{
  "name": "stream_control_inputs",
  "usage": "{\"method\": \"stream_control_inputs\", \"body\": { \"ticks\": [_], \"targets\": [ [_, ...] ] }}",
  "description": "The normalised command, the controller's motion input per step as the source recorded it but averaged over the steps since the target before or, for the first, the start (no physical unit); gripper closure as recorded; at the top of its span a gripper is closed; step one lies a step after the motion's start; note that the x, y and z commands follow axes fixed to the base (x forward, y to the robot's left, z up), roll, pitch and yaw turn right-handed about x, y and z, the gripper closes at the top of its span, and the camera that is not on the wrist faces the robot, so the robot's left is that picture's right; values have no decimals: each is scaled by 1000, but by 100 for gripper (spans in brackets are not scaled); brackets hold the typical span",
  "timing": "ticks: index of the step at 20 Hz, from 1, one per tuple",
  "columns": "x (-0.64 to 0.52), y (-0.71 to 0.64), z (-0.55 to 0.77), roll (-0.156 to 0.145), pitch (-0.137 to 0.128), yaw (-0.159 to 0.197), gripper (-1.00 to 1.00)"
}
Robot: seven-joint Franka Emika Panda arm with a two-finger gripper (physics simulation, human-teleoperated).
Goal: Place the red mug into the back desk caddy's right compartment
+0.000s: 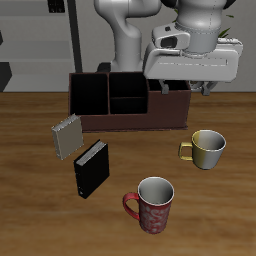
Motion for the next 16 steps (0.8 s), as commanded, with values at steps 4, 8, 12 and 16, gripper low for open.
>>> {"method": "stream_control_inputs", "body": {
  "ticks": [4, 8, 12, 16],
  "targets": [
    [421, 25, -69, -17, 20, -21, -100],
    [450, -93, -95, 27, -1, 1, -100],
    [291, -126, -113, 15, 8, 13, -100],
    [289, -137, -205, 52, -5, -15, -100]
  ]
}}
